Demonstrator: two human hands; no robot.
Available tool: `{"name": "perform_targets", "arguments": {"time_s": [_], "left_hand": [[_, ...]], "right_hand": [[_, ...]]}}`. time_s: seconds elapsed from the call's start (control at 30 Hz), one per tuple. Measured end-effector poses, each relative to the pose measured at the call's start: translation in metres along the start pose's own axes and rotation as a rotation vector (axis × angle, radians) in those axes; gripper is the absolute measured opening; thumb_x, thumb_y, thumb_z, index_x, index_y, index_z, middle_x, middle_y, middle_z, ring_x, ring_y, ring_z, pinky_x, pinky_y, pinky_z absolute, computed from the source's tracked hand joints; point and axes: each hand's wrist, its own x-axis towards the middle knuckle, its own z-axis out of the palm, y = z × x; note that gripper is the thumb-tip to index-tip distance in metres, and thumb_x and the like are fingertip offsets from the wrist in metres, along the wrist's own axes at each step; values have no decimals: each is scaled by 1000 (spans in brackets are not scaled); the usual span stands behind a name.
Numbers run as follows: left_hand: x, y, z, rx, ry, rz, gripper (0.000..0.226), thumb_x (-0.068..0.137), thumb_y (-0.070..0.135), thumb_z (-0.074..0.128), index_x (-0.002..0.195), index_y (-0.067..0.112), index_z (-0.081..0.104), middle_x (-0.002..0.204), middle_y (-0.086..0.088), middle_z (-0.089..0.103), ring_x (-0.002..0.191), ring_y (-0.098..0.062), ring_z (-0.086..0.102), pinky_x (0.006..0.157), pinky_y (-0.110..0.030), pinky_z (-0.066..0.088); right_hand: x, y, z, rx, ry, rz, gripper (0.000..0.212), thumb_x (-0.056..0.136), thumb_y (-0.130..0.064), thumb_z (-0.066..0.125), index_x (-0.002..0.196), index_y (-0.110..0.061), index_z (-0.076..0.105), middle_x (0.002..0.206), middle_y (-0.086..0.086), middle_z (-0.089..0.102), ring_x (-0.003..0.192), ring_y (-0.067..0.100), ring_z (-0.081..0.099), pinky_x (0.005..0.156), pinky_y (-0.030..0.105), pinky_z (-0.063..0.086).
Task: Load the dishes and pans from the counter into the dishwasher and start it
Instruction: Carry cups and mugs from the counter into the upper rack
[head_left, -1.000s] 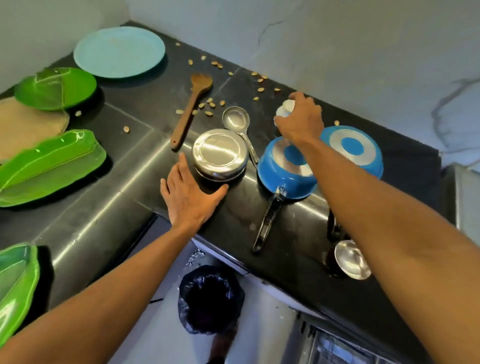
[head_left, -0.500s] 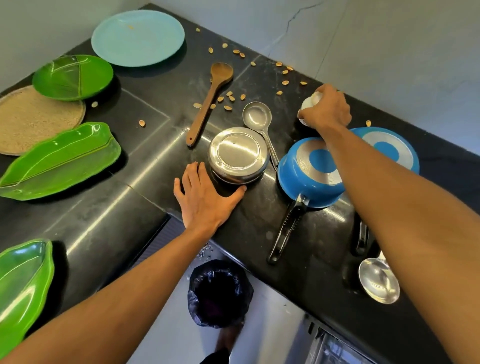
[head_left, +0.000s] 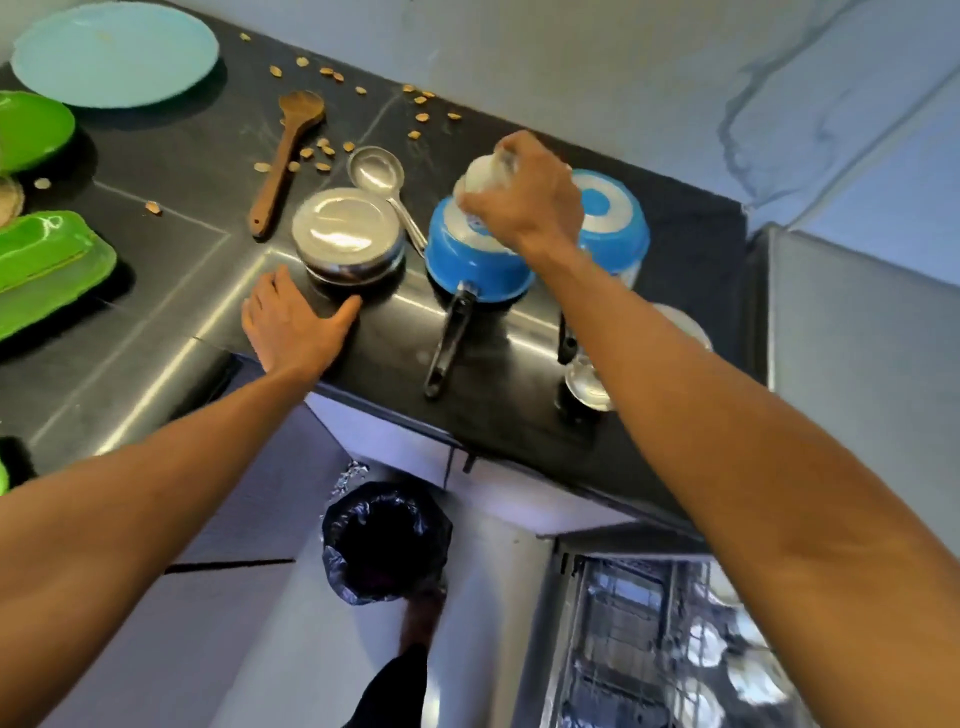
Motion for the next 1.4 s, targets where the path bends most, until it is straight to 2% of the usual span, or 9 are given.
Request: {"name": "perform_targets", "arguments": {"time_s": [0.23, 0.33, 0.4, 0.6, 0.7, 0.87, 1.13, 1.27, 1.4], "left_hand": [[-137, -36, 12, -212, -47, 154, 69, 100, 41, 50, 151, 0, 29, 158, -18, 26, 146, -33, 22, 119, -45, 20], [-227, -35, 24, -277, -248, 72, 47, 99, 39, 52, 127, 2, 59, 123, -21, 61, 118, -41, 54, 96, -49, 43], [-285, -32, 36, -266, -399, 64, 33, 98, 34, 53, 108, 7, 68, 103, -19, 69, 103, -39, 62, 85, -44, 46], [-458, -9, 98, 9, -870, 254, 17, 88, 26, 66, 98, 16, 76, 96, -11, 74, 97, -31, 68, 83, -35, 49], [-517, 15, 121, 58, -979, 304, 12, 86, 24, 68, 93, 17, 75, 94, -9, 74, 95, -28, 68, 83, -35, 50], [-571, 68, 158, 1, -1012, 309, 26, 88, 25, 68, 112, 14, 67, 108, -9, 70, 105, -30, 64, 89, -34, 46], [-569, 128, 216, -146, -952, 141, 65, 89, 39, 68, 141, 12, 40, 118, -8, 57, 100, -28, 59, 80, -38, 50], [-555, 146, 243, -281, -876, 121, 58, 86, 41, 69, 133, 18, 43, 116, -7, 61, 101, -27, 63, 87, -47, 55], [-548, 167, 261, -355, -777, 113, 56, 88, 33, 70, 134, 18, 42, 110, -4, 63, 93, -24, 66, 82, -44, 57]], "right_hand": [[-161, 75, -47, 94, -11, 71, 62, 65, -54, 79, 119, -32, 60, 118, -6, 67, 108, 19, 63, 81, 29, 45], [-242, 113, -71, 125, 4, 119, 59, 64, -53, 80, 116, -31, 62, 112, -7, 68, 102, 18, 64, 78, 30, 46], [-289, 134, -85, 143, 15, 144, 58, 66, -51, 81, 116, -30, 63, 110, -5, 67, 100, 19, 63, 74, 29, 46], [-444, 230, -116, 93, 52, 300, 54, 69, -55, 77, 116, -33, 61, 109, -2, 65, 97, 28, 66, 74, 34, 53], [-514, 283, -124, 55, -1, 418, 57, 70, -51, 77, 121, -34, 58, 116, -4, 63, 102, 28, 64, 79, 36, 53], [-584, 374, -133, 77, -23, 715, 61, 70, -48, 79, 124, -36, 54, 119, 0, 61, 104, 31, 63, 83, 43, 53], [-594, 464, -123, 70, 58, 1023, 63, 68, -39, 88, 121, -29, 58, 115, 3, 62, 97, 28, 65, 72, 33, 53], [-568, 496, -109, 112, 86, 1088, 63, 67, -36, 90, 121, -24, 58, 114, 4, 62, 92, 23, 64, 67, 26, 43], [-544, 512, -85, 112, 65, 1108, 65, 64, -42, 89, 118, -26, 56, 117, 3, 61, 94, 25, 64, 74, 35, 53]]}}
